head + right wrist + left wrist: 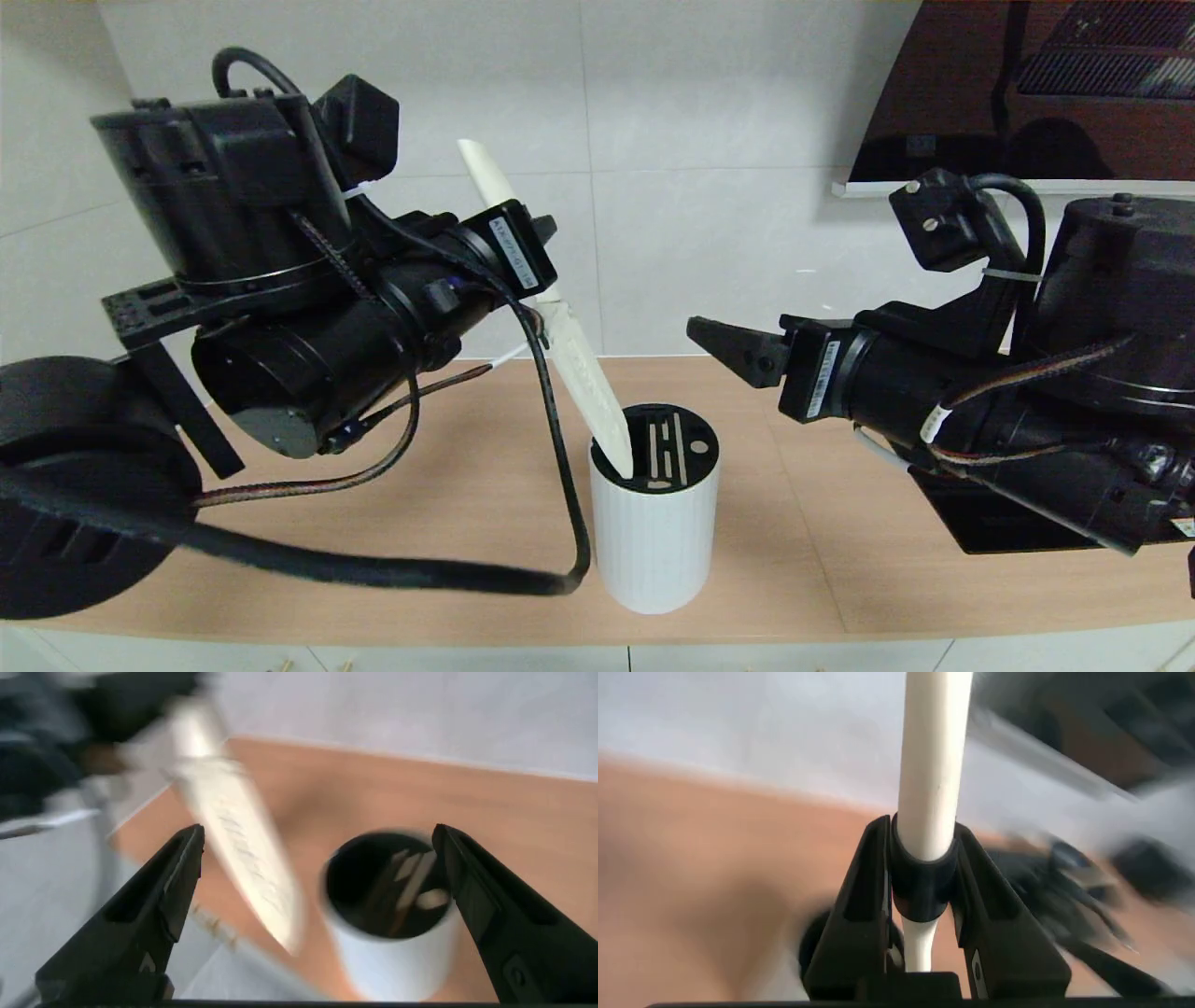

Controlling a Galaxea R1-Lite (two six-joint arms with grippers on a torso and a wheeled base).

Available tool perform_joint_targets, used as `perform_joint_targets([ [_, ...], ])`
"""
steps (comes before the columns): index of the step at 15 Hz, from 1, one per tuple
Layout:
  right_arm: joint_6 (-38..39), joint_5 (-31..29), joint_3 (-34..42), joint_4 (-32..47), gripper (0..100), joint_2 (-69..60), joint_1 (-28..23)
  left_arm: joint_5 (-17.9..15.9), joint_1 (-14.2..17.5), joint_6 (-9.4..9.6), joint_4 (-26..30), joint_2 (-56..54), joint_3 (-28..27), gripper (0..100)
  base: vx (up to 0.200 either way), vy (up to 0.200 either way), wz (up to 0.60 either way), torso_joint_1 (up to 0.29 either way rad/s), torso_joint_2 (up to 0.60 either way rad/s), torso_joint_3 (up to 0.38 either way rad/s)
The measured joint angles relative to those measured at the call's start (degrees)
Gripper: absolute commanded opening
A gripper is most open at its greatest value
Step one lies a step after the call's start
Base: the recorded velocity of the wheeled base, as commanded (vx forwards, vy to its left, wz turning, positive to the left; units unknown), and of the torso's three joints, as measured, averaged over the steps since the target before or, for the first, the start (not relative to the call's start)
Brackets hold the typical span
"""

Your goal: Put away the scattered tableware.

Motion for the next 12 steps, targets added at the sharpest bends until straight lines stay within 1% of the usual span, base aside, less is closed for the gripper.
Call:
perform_joint_targets([
  [1, -0.05, 0.02, 0.00, 0.01, 100, -0.30, -0.35, 3.17, -1.82, 3.18, -0.22, -0.30, -0.34, 0, 0.000, 0.000, 0.00, 0.000, 0.00, 0.000],
  [2, -0.07, 0.02, -0.02, 0.01, 100, -0.55, -0.80, 8.44, -4.13, 6.90, -1.43, -0.59, -0.48, 0, 0.000, 0.000, 0.00, 0.000, 0.00, 0.000],
  [3, -0.10, 0.05, -0.05, 0.00, 100, -0.66, -1.10, 12.92, -6.23, 9.78, -3.47, -0.69, -0.45, 0, 0.000, 0.000, 0.00, 0.000, 0.00, 0.000],
  [4, -0.11, 0.02, -0.05, 0.01, 100, -0.73, -1.40, 16.62, -8.06, 12.31, -8.11, -0.54, 0.00, 0, 0.000, 0.000, 0.00, 0.000, 0.00, 0.000],
  [5, -0.22, 0.05, 0.06, 0.01, 100, -0.74, -1.55, 18.20, -9.55, 15.54, -13.19, -0.20, 0.91, 0, 0.000, 0.000, 0.00, 0.000, 0.00, 0.000],
  [7, -0.29, 0.05, 0.17, 0.00, 100, -0.85, -1.63, 18.77, -10.73, 22.53, -22.89, 1.57, 3.61, 0, 0.000, 0.000, 0.00, 0.000, 0.00, 0.000],
  [8, -0.33, 0.02, 0.22, 0.00, 100, -0.94, -1.66, 19.26, -11.00, 25.33, -28.57, 3.77, 4.96, 0, 0.000, 0.000, 0.00, 0.000, 0.00, 0.000],
  [9, -0.33, 0.05, 0.22, 0.00, 100, -1.04, -1.66, 19.85, -11.11, 26.89, -31.91, 5.81, 5.73, 0, 0.000, 0.000, 0.00, 0.000, 0.00, 0.000],
  [10, -0.33, 0.05, 0.22, 0.00, 100, -1.12, -1.71, 20.25, -11.19, 28.01, -34.11, 7.83, 6.28, 0, 0.000, 0.000, 0.00, 0.000, 0.00, 0.000],
  [12, -0.35, 0.02, 0.22, 0.00, 100, -1.16, -1.83, 20.44, -11.19, 28.27, -34.66, 10.33, 6.75, 0, 0.000, 0.000, 0.00, 0.000, 0.00, 0.000],
])
